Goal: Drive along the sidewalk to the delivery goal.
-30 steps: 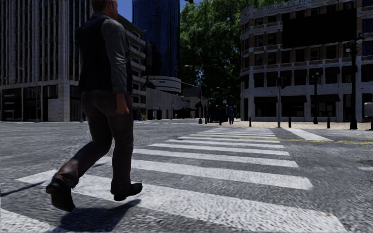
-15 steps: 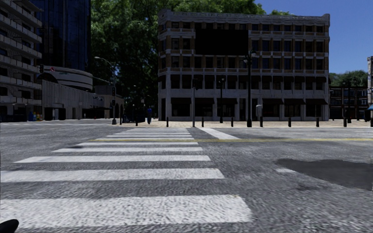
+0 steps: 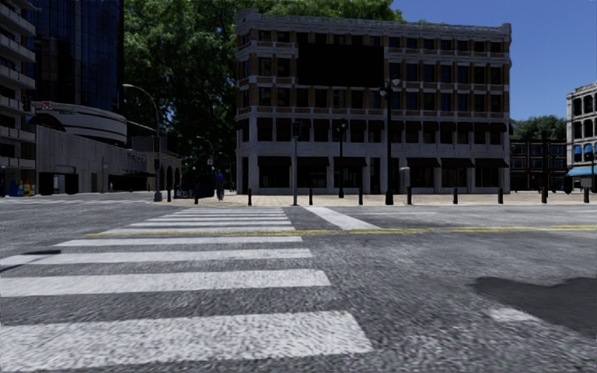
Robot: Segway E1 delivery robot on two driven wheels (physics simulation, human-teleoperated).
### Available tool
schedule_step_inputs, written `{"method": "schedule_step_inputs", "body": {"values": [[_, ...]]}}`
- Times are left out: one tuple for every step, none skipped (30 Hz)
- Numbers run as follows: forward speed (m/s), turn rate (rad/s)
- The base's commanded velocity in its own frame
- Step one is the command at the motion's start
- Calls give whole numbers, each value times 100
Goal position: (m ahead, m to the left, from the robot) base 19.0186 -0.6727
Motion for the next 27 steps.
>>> {"method": "schedule_step_inputs", "body": {"values": [[200,0],[200,0],[200,0],[200,33],[200,57],[200,57],[200,76],[200,83],[200,84],[200,66],[200,38],[200,38],[200,25],[200,17],[200,8],[200,8],[200,0],[200,0],[200,0],[200,0],[200,0],[200,0],[200,0],[200,0],[200,0],[200,0],[200,0]]}}
